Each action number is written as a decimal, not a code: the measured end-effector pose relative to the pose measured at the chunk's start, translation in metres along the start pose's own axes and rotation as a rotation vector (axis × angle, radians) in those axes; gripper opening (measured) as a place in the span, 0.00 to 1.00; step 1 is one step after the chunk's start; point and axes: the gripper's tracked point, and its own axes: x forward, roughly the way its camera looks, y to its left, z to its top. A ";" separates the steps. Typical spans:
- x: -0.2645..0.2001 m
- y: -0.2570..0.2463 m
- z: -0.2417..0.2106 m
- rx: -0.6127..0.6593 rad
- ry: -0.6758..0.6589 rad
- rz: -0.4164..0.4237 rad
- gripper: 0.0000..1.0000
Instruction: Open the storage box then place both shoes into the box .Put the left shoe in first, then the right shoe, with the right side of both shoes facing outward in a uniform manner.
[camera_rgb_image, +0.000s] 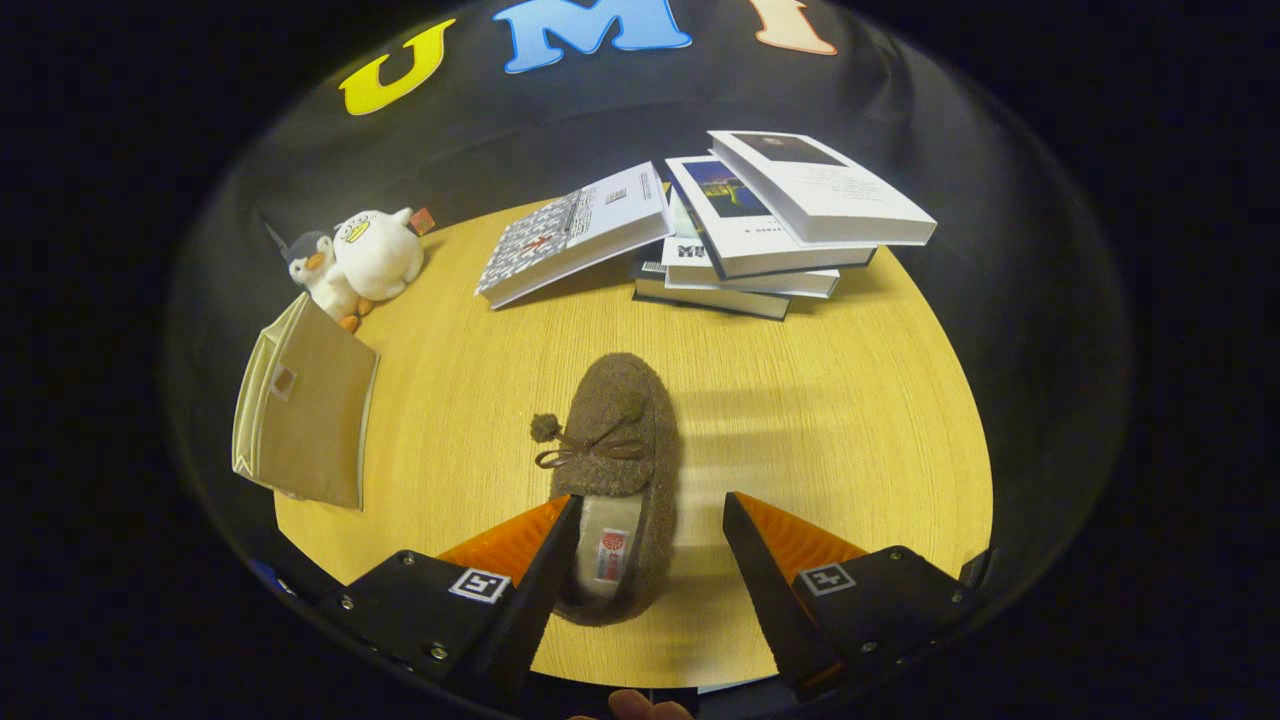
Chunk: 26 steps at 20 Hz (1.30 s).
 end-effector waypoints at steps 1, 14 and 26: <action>0.007 -0.002 -0.003 -0.017 0.013 -0.005 0.89; 0.059 -0.010 -0.011 0.036 0.123 0.021 0.31; -0.040 0.113 0.067 -0.028 0.035 0.257 0.03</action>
